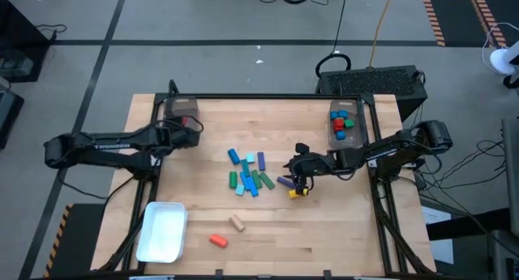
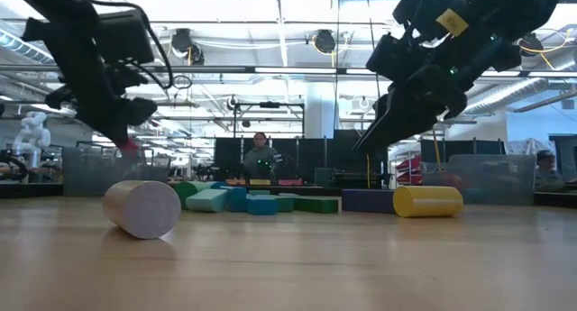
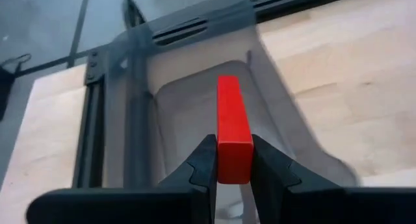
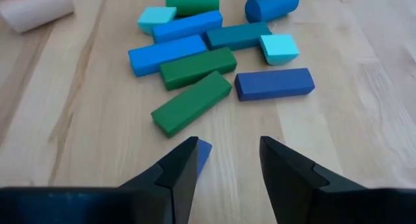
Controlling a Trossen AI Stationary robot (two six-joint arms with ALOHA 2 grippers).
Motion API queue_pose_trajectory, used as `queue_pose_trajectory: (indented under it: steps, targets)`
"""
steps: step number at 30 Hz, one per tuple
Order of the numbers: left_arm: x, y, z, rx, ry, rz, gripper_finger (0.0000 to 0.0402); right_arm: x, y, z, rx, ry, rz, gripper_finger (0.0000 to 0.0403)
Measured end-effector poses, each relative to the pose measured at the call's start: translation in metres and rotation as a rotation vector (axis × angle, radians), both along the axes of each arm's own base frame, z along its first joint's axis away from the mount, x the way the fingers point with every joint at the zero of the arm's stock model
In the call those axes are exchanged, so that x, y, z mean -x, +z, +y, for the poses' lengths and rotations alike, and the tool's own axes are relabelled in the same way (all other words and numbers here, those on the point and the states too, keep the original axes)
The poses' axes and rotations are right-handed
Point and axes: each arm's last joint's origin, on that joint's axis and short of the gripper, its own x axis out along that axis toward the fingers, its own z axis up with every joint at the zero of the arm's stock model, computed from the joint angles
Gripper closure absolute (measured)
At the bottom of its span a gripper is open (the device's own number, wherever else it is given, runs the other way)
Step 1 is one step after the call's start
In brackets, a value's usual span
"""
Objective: Sort blocks by size
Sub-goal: Put the red rectangular block into the left black bin, then put the blue rectangular block into the left black bin
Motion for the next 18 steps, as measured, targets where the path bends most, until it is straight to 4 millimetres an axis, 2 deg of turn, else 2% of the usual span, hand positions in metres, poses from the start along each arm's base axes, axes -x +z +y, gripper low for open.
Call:
queue_pose_trajectory:
  steps: [9, 14, 18]
  targets:
    - [0.004, -0.006, 0.012, 0.062, 0.027, -0.014, 0.0336, 0.0, 0.0, 0.001, -0.012, 0.014, 0.003, 0.021]
    - [0.005, -0.005, 0.015, 0.064, 0.031, -0.011, 0.0278, 0.0, -0.001, 0.0, -0.009, 0.009, 0.007, 0.0187]
    - [0.005, -0.005, 0.016, 0.064, 0.024, -0.001, 0.0262, 0.0, -0.005, 0.0, -0.021, 0.001, 0.026, 0.0177]
